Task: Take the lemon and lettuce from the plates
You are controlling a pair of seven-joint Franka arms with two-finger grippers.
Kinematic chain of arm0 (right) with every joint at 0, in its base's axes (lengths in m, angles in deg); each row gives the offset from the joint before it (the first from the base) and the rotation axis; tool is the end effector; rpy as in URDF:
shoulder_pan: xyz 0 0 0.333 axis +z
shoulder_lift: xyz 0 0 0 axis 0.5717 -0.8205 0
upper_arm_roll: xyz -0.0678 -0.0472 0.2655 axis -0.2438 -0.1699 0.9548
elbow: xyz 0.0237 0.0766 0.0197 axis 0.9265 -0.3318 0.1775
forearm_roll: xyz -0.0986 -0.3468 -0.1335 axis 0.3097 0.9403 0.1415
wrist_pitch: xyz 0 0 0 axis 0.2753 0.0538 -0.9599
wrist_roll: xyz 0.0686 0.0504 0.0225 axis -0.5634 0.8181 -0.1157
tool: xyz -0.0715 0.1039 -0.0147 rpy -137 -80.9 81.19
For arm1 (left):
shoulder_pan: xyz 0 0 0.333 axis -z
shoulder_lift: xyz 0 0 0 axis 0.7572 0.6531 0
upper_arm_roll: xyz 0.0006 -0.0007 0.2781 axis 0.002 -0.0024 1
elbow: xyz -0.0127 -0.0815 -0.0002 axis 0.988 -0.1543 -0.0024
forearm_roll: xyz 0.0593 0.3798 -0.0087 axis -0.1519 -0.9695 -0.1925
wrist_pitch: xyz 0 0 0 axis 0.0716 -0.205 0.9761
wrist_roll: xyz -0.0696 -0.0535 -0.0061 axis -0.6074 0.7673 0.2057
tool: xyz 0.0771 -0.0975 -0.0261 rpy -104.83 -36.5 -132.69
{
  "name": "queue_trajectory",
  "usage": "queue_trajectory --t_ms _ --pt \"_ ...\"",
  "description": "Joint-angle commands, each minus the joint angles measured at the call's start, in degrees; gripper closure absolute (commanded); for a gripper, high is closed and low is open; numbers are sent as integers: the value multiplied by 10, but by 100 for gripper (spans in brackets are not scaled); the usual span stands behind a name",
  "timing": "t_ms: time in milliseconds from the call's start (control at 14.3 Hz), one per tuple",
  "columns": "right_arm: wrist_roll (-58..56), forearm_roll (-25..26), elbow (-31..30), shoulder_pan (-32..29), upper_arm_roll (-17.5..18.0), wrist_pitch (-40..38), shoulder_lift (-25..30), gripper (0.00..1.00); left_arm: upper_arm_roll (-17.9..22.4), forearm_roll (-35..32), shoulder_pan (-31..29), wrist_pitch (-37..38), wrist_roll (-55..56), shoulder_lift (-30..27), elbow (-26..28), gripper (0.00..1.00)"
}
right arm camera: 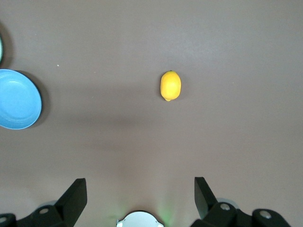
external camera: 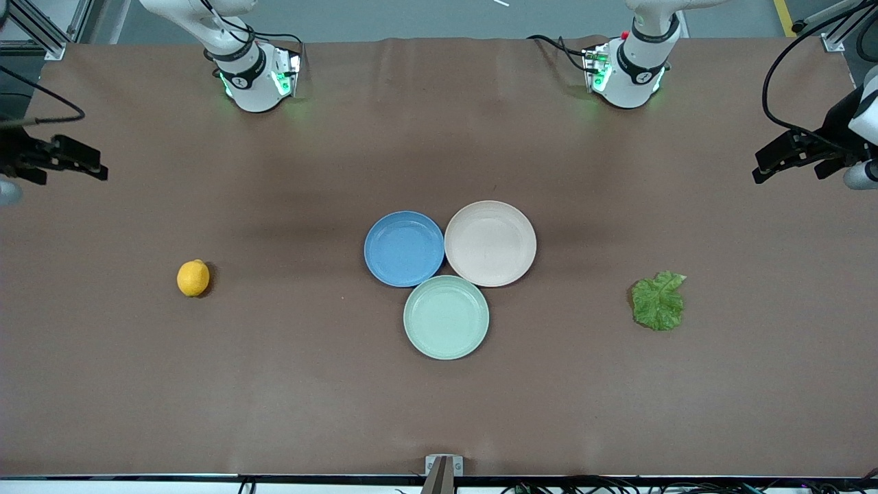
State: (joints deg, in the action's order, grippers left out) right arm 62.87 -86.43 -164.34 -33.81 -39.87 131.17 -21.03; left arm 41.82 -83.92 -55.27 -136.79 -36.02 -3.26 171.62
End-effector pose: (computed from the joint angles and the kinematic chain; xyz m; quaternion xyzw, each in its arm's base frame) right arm 0.5358 -0.0183 0.5904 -0.9974 -0.0340 0.0636 0.0050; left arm 0.5324 -0.0190 0.5750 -0.9994 -0.0324 -0.0085 0.0001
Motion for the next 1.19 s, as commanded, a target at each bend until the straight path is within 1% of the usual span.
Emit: queue_trajectory --t_ms 0,698,767,837,907,977,1047,1116 --pt "7 3 42 3 1 -22 -18 0 6 12 -1 3 -9 -15 13 0" --pt "0 4 54 -3 -5 -5 -15 0 2 7 -3 4 -7 -12 14 0" --pt "4 6 43 -3 -3 4 5 0 1 7 -2 8 -7 -13 14 0" --pt "5 2 3 -3 -2 15 26 0 0 7 0 11 -6 -15 14 0" --pt "6 -1 -44 -4 -4 55 64 0 -4 6 0 15 -6 -15 14 0" --pt "6 -3 -88 -8 -4 90 91 0 -9 5 0 16 -5 -16 14 0" --pt "5 -3 -101 -10 -3 98 99 0 -14 5 0 16 -3 -16 14 0" --pt "5 -3 -92 -10 -3 94 96 0 -19 5 0 16 0 -16 14 0"
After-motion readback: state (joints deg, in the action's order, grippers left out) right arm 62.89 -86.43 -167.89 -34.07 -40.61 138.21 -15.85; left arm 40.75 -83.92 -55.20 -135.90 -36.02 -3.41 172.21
